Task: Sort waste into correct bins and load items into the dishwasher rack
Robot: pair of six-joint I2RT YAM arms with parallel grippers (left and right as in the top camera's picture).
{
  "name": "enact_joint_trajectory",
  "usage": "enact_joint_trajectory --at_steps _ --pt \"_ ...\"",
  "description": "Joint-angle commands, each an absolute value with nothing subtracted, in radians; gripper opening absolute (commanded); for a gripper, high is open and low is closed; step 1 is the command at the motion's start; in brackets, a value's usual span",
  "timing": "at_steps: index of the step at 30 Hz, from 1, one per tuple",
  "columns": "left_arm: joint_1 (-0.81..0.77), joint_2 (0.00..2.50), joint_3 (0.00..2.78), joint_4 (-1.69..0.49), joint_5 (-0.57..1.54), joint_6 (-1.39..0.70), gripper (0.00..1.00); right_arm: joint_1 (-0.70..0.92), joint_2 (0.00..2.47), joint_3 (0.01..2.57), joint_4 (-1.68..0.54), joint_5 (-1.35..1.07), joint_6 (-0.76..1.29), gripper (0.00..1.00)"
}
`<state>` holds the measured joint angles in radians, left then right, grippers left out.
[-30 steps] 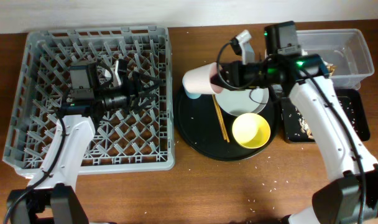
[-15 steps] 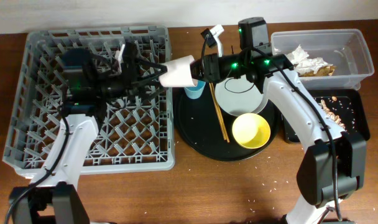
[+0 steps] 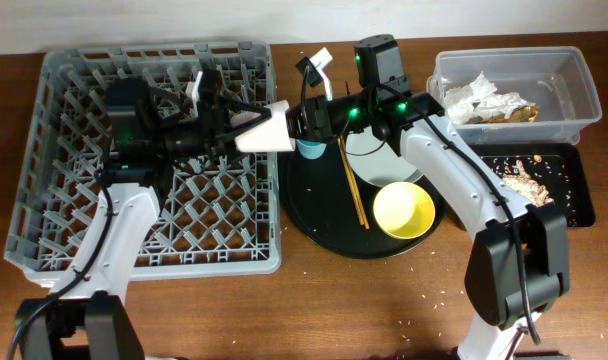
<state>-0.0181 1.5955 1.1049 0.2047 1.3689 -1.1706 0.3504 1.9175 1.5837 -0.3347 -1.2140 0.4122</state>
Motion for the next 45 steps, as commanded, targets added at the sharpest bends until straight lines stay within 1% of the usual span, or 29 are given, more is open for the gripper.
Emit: enact_joint_trajectory --at_steps 1,2,3,4,5,6,9,10,12,14,15,17,18,19,20,22,23,25,26,28,31,33,35,39,41,42,43,44,45 --pt "-0.023 1.588 1.114 0.186 1.372 -1.159 0.60 0.374 1.927 1.584 -0.332 -1.170 0.402 0.04" --pt "-0.023 1.588 1.114 0.186 1.372 -1.158 0.51 0.374 1.927 1.584 -0.332 -1.170 0.402 0.19" --pt "-0.023 1.588 1.114 0.186 1.372 -1.158 0.46 0.374 1.927 1.584 -0.332 -1.169 0.402 0.34" --pt "-0.023 1.588 1.114 0.186 1.372 -1.158 0.42 0.374 1.927 1.584 -0.332 -1.169 0.402 0.42" --pt "-0.023 1.589 1.114 0.187 1.372 -1.158 0.40 0.371 1.927 1.584 -0.332 -1.169 0.402 0.53" --pt "-0.023 1.588 1.114 0.192 1.371 -1.158 0.40 0.363 1.927 1.584 -0.333 -1.170 0.402 0.58" --pt "0.020 1.587 1.114 0.437 1.392 -1.159 0.40 0.285 1.927 1.584 -0.381 -1.167 0.397 0.67" --pt "0.044 1.587 1.115 0.494 1.396 -1.172 0.39 0.237 1.927 1.584 -0.422 -1.155 0.373 0.68" --pt "0.086 1.587 1.116 0.516 1.391 -1.172 0.39 0.165 1.927 1.584 -0.516 -1.084 0.317 0.72" --pt "0.117 1.588 1.116 0.499 1.369 -1.130 0.35 0.089 1.927 1.584 -0.650 -0.966 0.228 0.75" --pt "0.121 1.588 1.116 0.461 1.335 -1.095 0.35 0.068 1.925 1.584 -0.696 -0.931 0.194 0.75" --pt "0.121 1.588 1.116 0.176 1.098 -0.912 0.35 0.044 1.900 1.585 -0.765 -0.904 0.143 0.78" --pt "0.121 1.588 1.116 0.112 1.032 -0.871 0.35 0.044 1.886 1.585 -0.781 -0.884 0.129 0.79" --pt "0.121 1.588 1.116 0.053 0.955 -0.825 0.34 0.046 1.862 1.586 -0.805 -0.844 0.111 0.83" --pt "0.121 1.588 1.126 -0.053 0.887 -0.763 0.35 0.046 1.828 1.592 -0.844 -0.776 0.099 0.99" --pt "0.120 1.588 1.185 -0.235 0.838 -0.644 0.35 0.045 1.770 1.608 -0.913 -0.649 0.066 0.98" --pt "0.104 1.588 1.269 -0.440 0.749 -0.520 0.35 0.045 1.723 1.621 -0.965 -0.534 0.059 0.98" --pt "0.020 1.588 1.442 -0.778 0.473 -0.355 0.35 0.045 1.671 1.623 -1.011 -0.384 0.059 0.98" --pt "-0.038 1.588 1.512 -0.902 0.333 -0.315 0.35 0.045 1.661 1.623 -1.024 -0.344 0.059 0.98" --pt "-0.149 1.588 1.564 -1.053 0.119 -0.308 0.35 0.045 1.663 1.622 -1.042 -0.335 0.059 0.99" --pt "-0.287 1.617 1.551 -1.172 -0.021 -0.313 0.35 0.045 1.664 1.622 -1.060 -0.335 0.056 0.99" --pt "-0.323 1.650 1.551 -1.211 -0.086 -0.332 0.35 0.045 1.664 1.622 -1.065 -0.335 0.056 0.99" --pt "-0.347 1.722 1.551 -1.232 -0.082 -0.332 0.35 0.046 1.664 1.621 -1.071 -0.335 0.056 1.00" --pt "-0.374 1.814 1.551 -1.240 -0.064 -0.331 0.35 0.046 1.664 1.621 -1.082 -0.335 0.056 0.96" --pt "-0.385 1.851 1.551 -1.239 -0.064 -0.332 0.37 0.046 1.664 1.621 -1.082 -0.335 0.056 0.96" --pt "-0.385 1.872 1.551 -1.240 -0.064 -0.332 0.56 0.047 1.665 1.621 -1.082 -0.336 0.056 0.96" --pt "-0.385 1.891 1.551 -1.241 -0.064 -0.332 0.67 0.054 1.669 1.621 -1.081 -0.336 0.056 0.96" --pt "-0.385 1.901 1.551 -1.243 -0.064 -0.332 0.74 0.074 1.676 1.621 -1.076 -0.336 0.056 0.96" --pt "-0.385 1.905 1.551 -1.240 -0.064 -0.332 0.81 0.099 1.687 1.621 -1.068 -0.336 0.060 0.91"
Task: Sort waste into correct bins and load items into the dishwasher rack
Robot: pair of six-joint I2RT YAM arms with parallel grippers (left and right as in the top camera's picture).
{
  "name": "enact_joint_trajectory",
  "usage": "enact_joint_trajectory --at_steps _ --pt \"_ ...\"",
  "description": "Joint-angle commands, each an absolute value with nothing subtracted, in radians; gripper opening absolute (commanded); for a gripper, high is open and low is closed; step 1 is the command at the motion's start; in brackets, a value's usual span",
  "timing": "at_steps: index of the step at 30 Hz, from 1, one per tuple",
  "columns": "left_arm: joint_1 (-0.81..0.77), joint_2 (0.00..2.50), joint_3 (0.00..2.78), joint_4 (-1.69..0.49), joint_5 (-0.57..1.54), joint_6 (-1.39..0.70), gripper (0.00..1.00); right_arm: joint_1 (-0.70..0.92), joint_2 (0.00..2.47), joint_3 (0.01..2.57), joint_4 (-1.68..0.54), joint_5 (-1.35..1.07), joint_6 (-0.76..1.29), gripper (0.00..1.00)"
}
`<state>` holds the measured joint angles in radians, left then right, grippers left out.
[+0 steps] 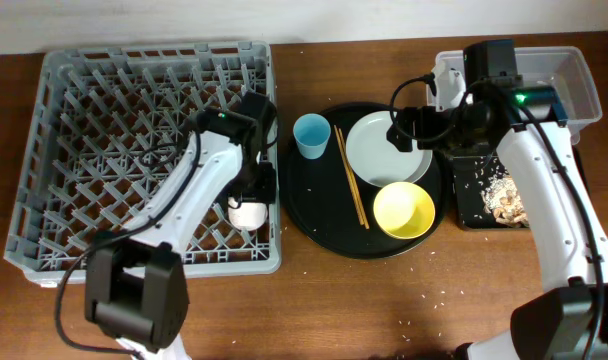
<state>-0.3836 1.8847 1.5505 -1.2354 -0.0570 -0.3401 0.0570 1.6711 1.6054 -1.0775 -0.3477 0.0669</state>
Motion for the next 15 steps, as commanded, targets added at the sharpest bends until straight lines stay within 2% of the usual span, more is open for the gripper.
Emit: enact_joint_trajectory --at_steps 1,2,5,8,11,15 --pt "-0.385 1.904 1.553 -1.231 -0.064 -0.332 0.87 0.135 1.704 1.621 -1.046 -0.335 0.094 0.89" --pt "-0.383 1.904 1.562 -1.232 -0.064 -0.332 0.95 0.174 1.726 1.621 -1.010 -0.329 0.143 0.89" --pt "-0.374 1.904 1.618 -1.268 -0.064 -0.332 0.96 0.238 1.779 1.621 -0.921 -0.278 0.276 0.89" --pt "-0.336 1.903 1.809 -1.350 -0.044 -0.348 0.96 0.287 1.869 1.621 -0.780 -0.275 0.389 0.84" --pt "-0.274 1.903 1.938 -1.331 0.013 -0.352 0.96 0.315 1.970 1.621 -0.689 -0.276 0.464 0.80" --pt "-0.233 1.904 1.946 -1.269 0.023 -0.355 0.95 0.341 2.106 1.621 -0.624 -0.276 0.488 0.62"
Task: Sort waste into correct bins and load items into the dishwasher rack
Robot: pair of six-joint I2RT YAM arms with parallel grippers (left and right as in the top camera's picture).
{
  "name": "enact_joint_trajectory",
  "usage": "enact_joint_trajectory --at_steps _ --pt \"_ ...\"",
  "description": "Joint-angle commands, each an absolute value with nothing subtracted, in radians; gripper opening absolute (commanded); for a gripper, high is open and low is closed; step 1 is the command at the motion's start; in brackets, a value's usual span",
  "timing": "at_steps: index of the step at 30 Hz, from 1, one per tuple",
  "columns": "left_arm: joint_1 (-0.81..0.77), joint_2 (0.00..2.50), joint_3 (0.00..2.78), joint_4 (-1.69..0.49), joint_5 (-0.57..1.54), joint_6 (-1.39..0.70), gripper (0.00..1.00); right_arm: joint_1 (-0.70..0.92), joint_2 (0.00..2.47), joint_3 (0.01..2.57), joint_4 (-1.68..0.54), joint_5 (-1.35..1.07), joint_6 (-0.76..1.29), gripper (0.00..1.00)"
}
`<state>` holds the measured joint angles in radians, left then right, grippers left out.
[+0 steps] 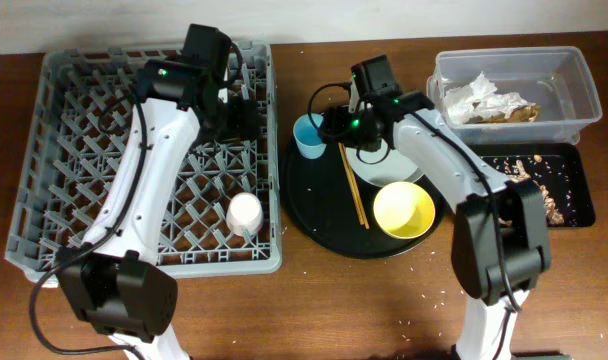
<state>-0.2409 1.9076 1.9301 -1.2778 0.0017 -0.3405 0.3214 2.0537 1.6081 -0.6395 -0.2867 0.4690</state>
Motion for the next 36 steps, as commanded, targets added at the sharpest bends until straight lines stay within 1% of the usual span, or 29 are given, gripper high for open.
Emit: enact_joint_trajectory --at_steps 1,2,3,4,5,6,9,11,14,15,16,17,19,21,26,33,34,36 --pt "-0.233 1.904 1.946 -1.269 0.023 -0.354 0.95 0.342 2.117 1.621 -0.619 -0.276 0.488 0.57" --pt "-0.233 1.904 1.946 -1.269 0.023 -0.355 0.95 0.342 2.122 1.621 -0.617 -0.275 0.488 0.51" --pt "-0.233 1.904 1.946 -1.269 0.023 -0.354 0.95 0.342 2.123 1.621 -0.616 -0.275 0.488 0.39" --pt "-0.233 1.904 1.946 -1.269 0.023 -0.354 0.95 0.340 2.122 1.621 -0.616 -0.276 0.488 0.26" --pt "-0.233 1.904 1.946 -1.269 0.023 -0.354 0.95 0.333 2.117 1.622 -0.617 -0.281 0.480 0.06" --pt "-0.233 1.904 1.946 -1.269 0.023 -0.354 0.95 0.319 2.103 1.622 -0.628 -0.303 0.479 0.04" --pt "-0.230 1.904 1.946 -1.269 0.060 -0.354 0.95 0.244 2.004 1.622 -0.652 -0.517 0.419 0.04" --pt "-0.210 1.904 1.946 -1.269 0.218 -0.341 0.96 0.156 1.911 1.622 -0.704 -0.749 0.325 0.04" --pt "-0.146 1.904 1.946 -1.254 0.580 -0.240 0.99 0.059 1.848 1.622 -0.718 -1.013 0.268 0.04" --pt "-0.121 1.904 1.946 -1.235 0.723 -0.196 0.99 0.042 1.848 1.622 -0.710 -1.068 0.269 0.04" --pt "-0.101 1.904 1.946 -1.218 0.837 -0.173 0.99 0.038 1.849 1.622 -0.710 -1.071 0.269 0.04" --pt "-0.089 1.904 1.946 -1.205 0.911 -0.158 0.99 0.041 1.849 1.622 -0.704 -1.081 0.269 0.04" --pt "-0.079 1.904 1.929 -1.168 1.089 -0.133 0.99 0.067 1.849 1.622 -0.618 -1.141 0.276 0.04" --pt "-0.079 1.904 1.889 -1.132 1.224 -0.098 0.99 0.083 1.850 1.622 -0.571 -1.145 0.318 0.04" --pt "-0.080 1.904 1.715 -0.964 1.431 -0.096 0.99 0.135 1.850 1.622 -0.501 -1.156 0.357 0.04" --pt "-0.080 1.906 1.675 -0.916 1.464 -0.096 0.99 0.289 1.855 1.622 -0.474 -1.102 0.376 0.04" --pt "-0.080 1.905 1.675 -0.916 1.464 -0.096 0.98 0.315 1.855 1.622 -0.474 -1.066 0.377 0.04" --pt "-0.080 1.906 1.675 -0.916 1.464 -0.096 0.92 0.338 1.855 1.622 -0.473 -1.032 0.381 0.04"
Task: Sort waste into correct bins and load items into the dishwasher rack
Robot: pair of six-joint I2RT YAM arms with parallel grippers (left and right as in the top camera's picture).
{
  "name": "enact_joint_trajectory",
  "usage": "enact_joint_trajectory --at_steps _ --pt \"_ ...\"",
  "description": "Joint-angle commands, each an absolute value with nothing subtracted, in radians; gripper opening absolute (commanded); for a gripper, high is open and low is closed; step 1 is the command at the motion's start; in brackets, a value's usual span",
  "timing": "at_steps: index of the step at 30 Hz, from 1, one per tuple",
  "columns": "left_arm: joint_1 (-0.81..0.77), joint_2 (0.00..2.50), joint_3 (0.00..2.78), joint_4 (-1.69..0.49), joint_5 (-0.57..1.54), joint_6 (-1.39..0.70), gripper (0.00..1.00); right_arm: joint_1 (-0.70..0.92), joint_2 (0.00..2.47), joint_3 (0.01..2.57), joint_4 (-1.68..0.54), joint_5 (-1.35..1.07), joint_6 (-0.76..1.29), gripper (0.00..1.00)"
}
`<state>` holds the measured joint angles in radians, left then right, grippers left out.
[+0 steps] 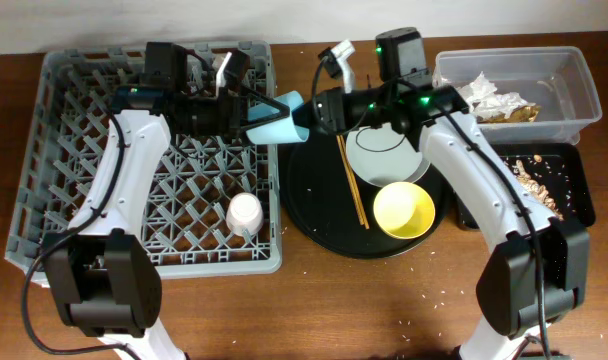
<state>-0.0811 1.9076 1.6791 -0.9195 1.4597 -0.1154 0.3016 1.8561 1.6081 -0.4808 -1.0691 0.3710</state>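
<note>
A light blue cup (277,120) lies on its side in the air over the right edge of the grey dishwasher rack (54,200). My right gripper (319,105) is shut on its narrow base end. My left gripper (252,100) reaches from the rack side, its fingers around the cup's wide mouth end; how tightly they close is unclear. A white cup (245,212) stands upside down in the rack's front right part. On the round black tray (314,225) are a white plate (379,155), a yellow bowl (404,208) and chopsticks (351,185).
A clear plastic bin (574,100) at the back right holds crumpled paper waste (489,98). In front of it a black bin (574,190) holds food scraps (539,185). Crumbs are scattered on the wooden table near the front.
The blue cup has left the tray and now hangs sideways between both grippers at the rack's right edge. My left gripper has moved from the rack's back toward the cup.
First the white cup hung sideways between both grippers at the rack's edge. Then it stood in the rack under my left gripper, my right arm over by the bins. Then my right gripper was at the blue cup on the tray, which now hangs between both grippers.
</note>
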Motion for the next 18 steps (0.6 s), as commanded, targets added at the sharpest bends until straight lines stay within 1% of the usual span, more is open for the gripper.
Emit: enact_joint_trajectory --at_steps 1,2,3,6,7,8,9,10,12,13,14,15,16,18 --pt "-0.080 1.905 1.675 -0.916 1.464 -0.096 0.84 0.347 1.855 1.622 -0.466 -1.016 0.388 0.04" --pt "-0.080 1.905 1.675 -0.916 1.464 -0.096 0.79 0.347 1.855 1.622 -0.459 -1.000 0.402 0.04" --pt "-0.080 1.905 1.675 -0.916 1.464 -0.096 0.77 0.347 1.855 1.622 -0.451 -0.979 0.402 0.04" --pt "-0.084 1.905 1.675 -0.917 1.463 -0.096 0.74 0.347 1.857 1.621 -0.451 -0.929 0.402 0.04" --pt "-0.089 1.906 1.675 -0.917 1.463 -0.096 0.68 0.347 1.859 1.621 -0.451 -0.928 0.402 0.06" --pt "-0.091 1.906 1.675 -0.916 1.461 -0.096 0.58 0.347 1.859 1.621 -0.452 -0.925 0.402 0.31" --pt "-0.091 1.905 1.675 -0.918 1.406 -0.096 0.43 0.347 1.859 1.621 -0.452 -0.925 0.402 0.64" --pt "-0.091 1.905 1.675 -0.921 1.342 -0.105 0.43 0.347 1.859 1.621 -0.453 -0.925 0.401 0.77" --pt "-0.082 1.904 1.678 -0.920 1.271 -0.115 0.43 0.339 1.859 1.621 -0.463 -0.918 0.401 0.86" --pt "-0.068 1.899 1.678 -0.921 1.221 -0.115 0.43 0.321 1.859 1.621 -0.496 -0.876 0.400 0.90" --pt "-0.057 1.891 1.678 -0.923 1.163 -0.119 0.43 0.297 1.859 1.621 -0.556 -0.812 0.396 0.91" --pt "-0.042 1.866 1.679 -0.947 1.015 -0.125 0.43 0.274 1.859 1.622 -0.620 -0.761 0.369 0.92" --pt "-0.042 1.823 1.685 -0.992 0.781 -0.145 0.44 0.237 1.859 1.621 -0.717 -0.669 0.339 0.93" --pt "-0.065 1.771 1.686 -1.033 0.536 -0.166 0.48 0.205 1.859 1.622 -0.794 -0.575 0.294 0.93"
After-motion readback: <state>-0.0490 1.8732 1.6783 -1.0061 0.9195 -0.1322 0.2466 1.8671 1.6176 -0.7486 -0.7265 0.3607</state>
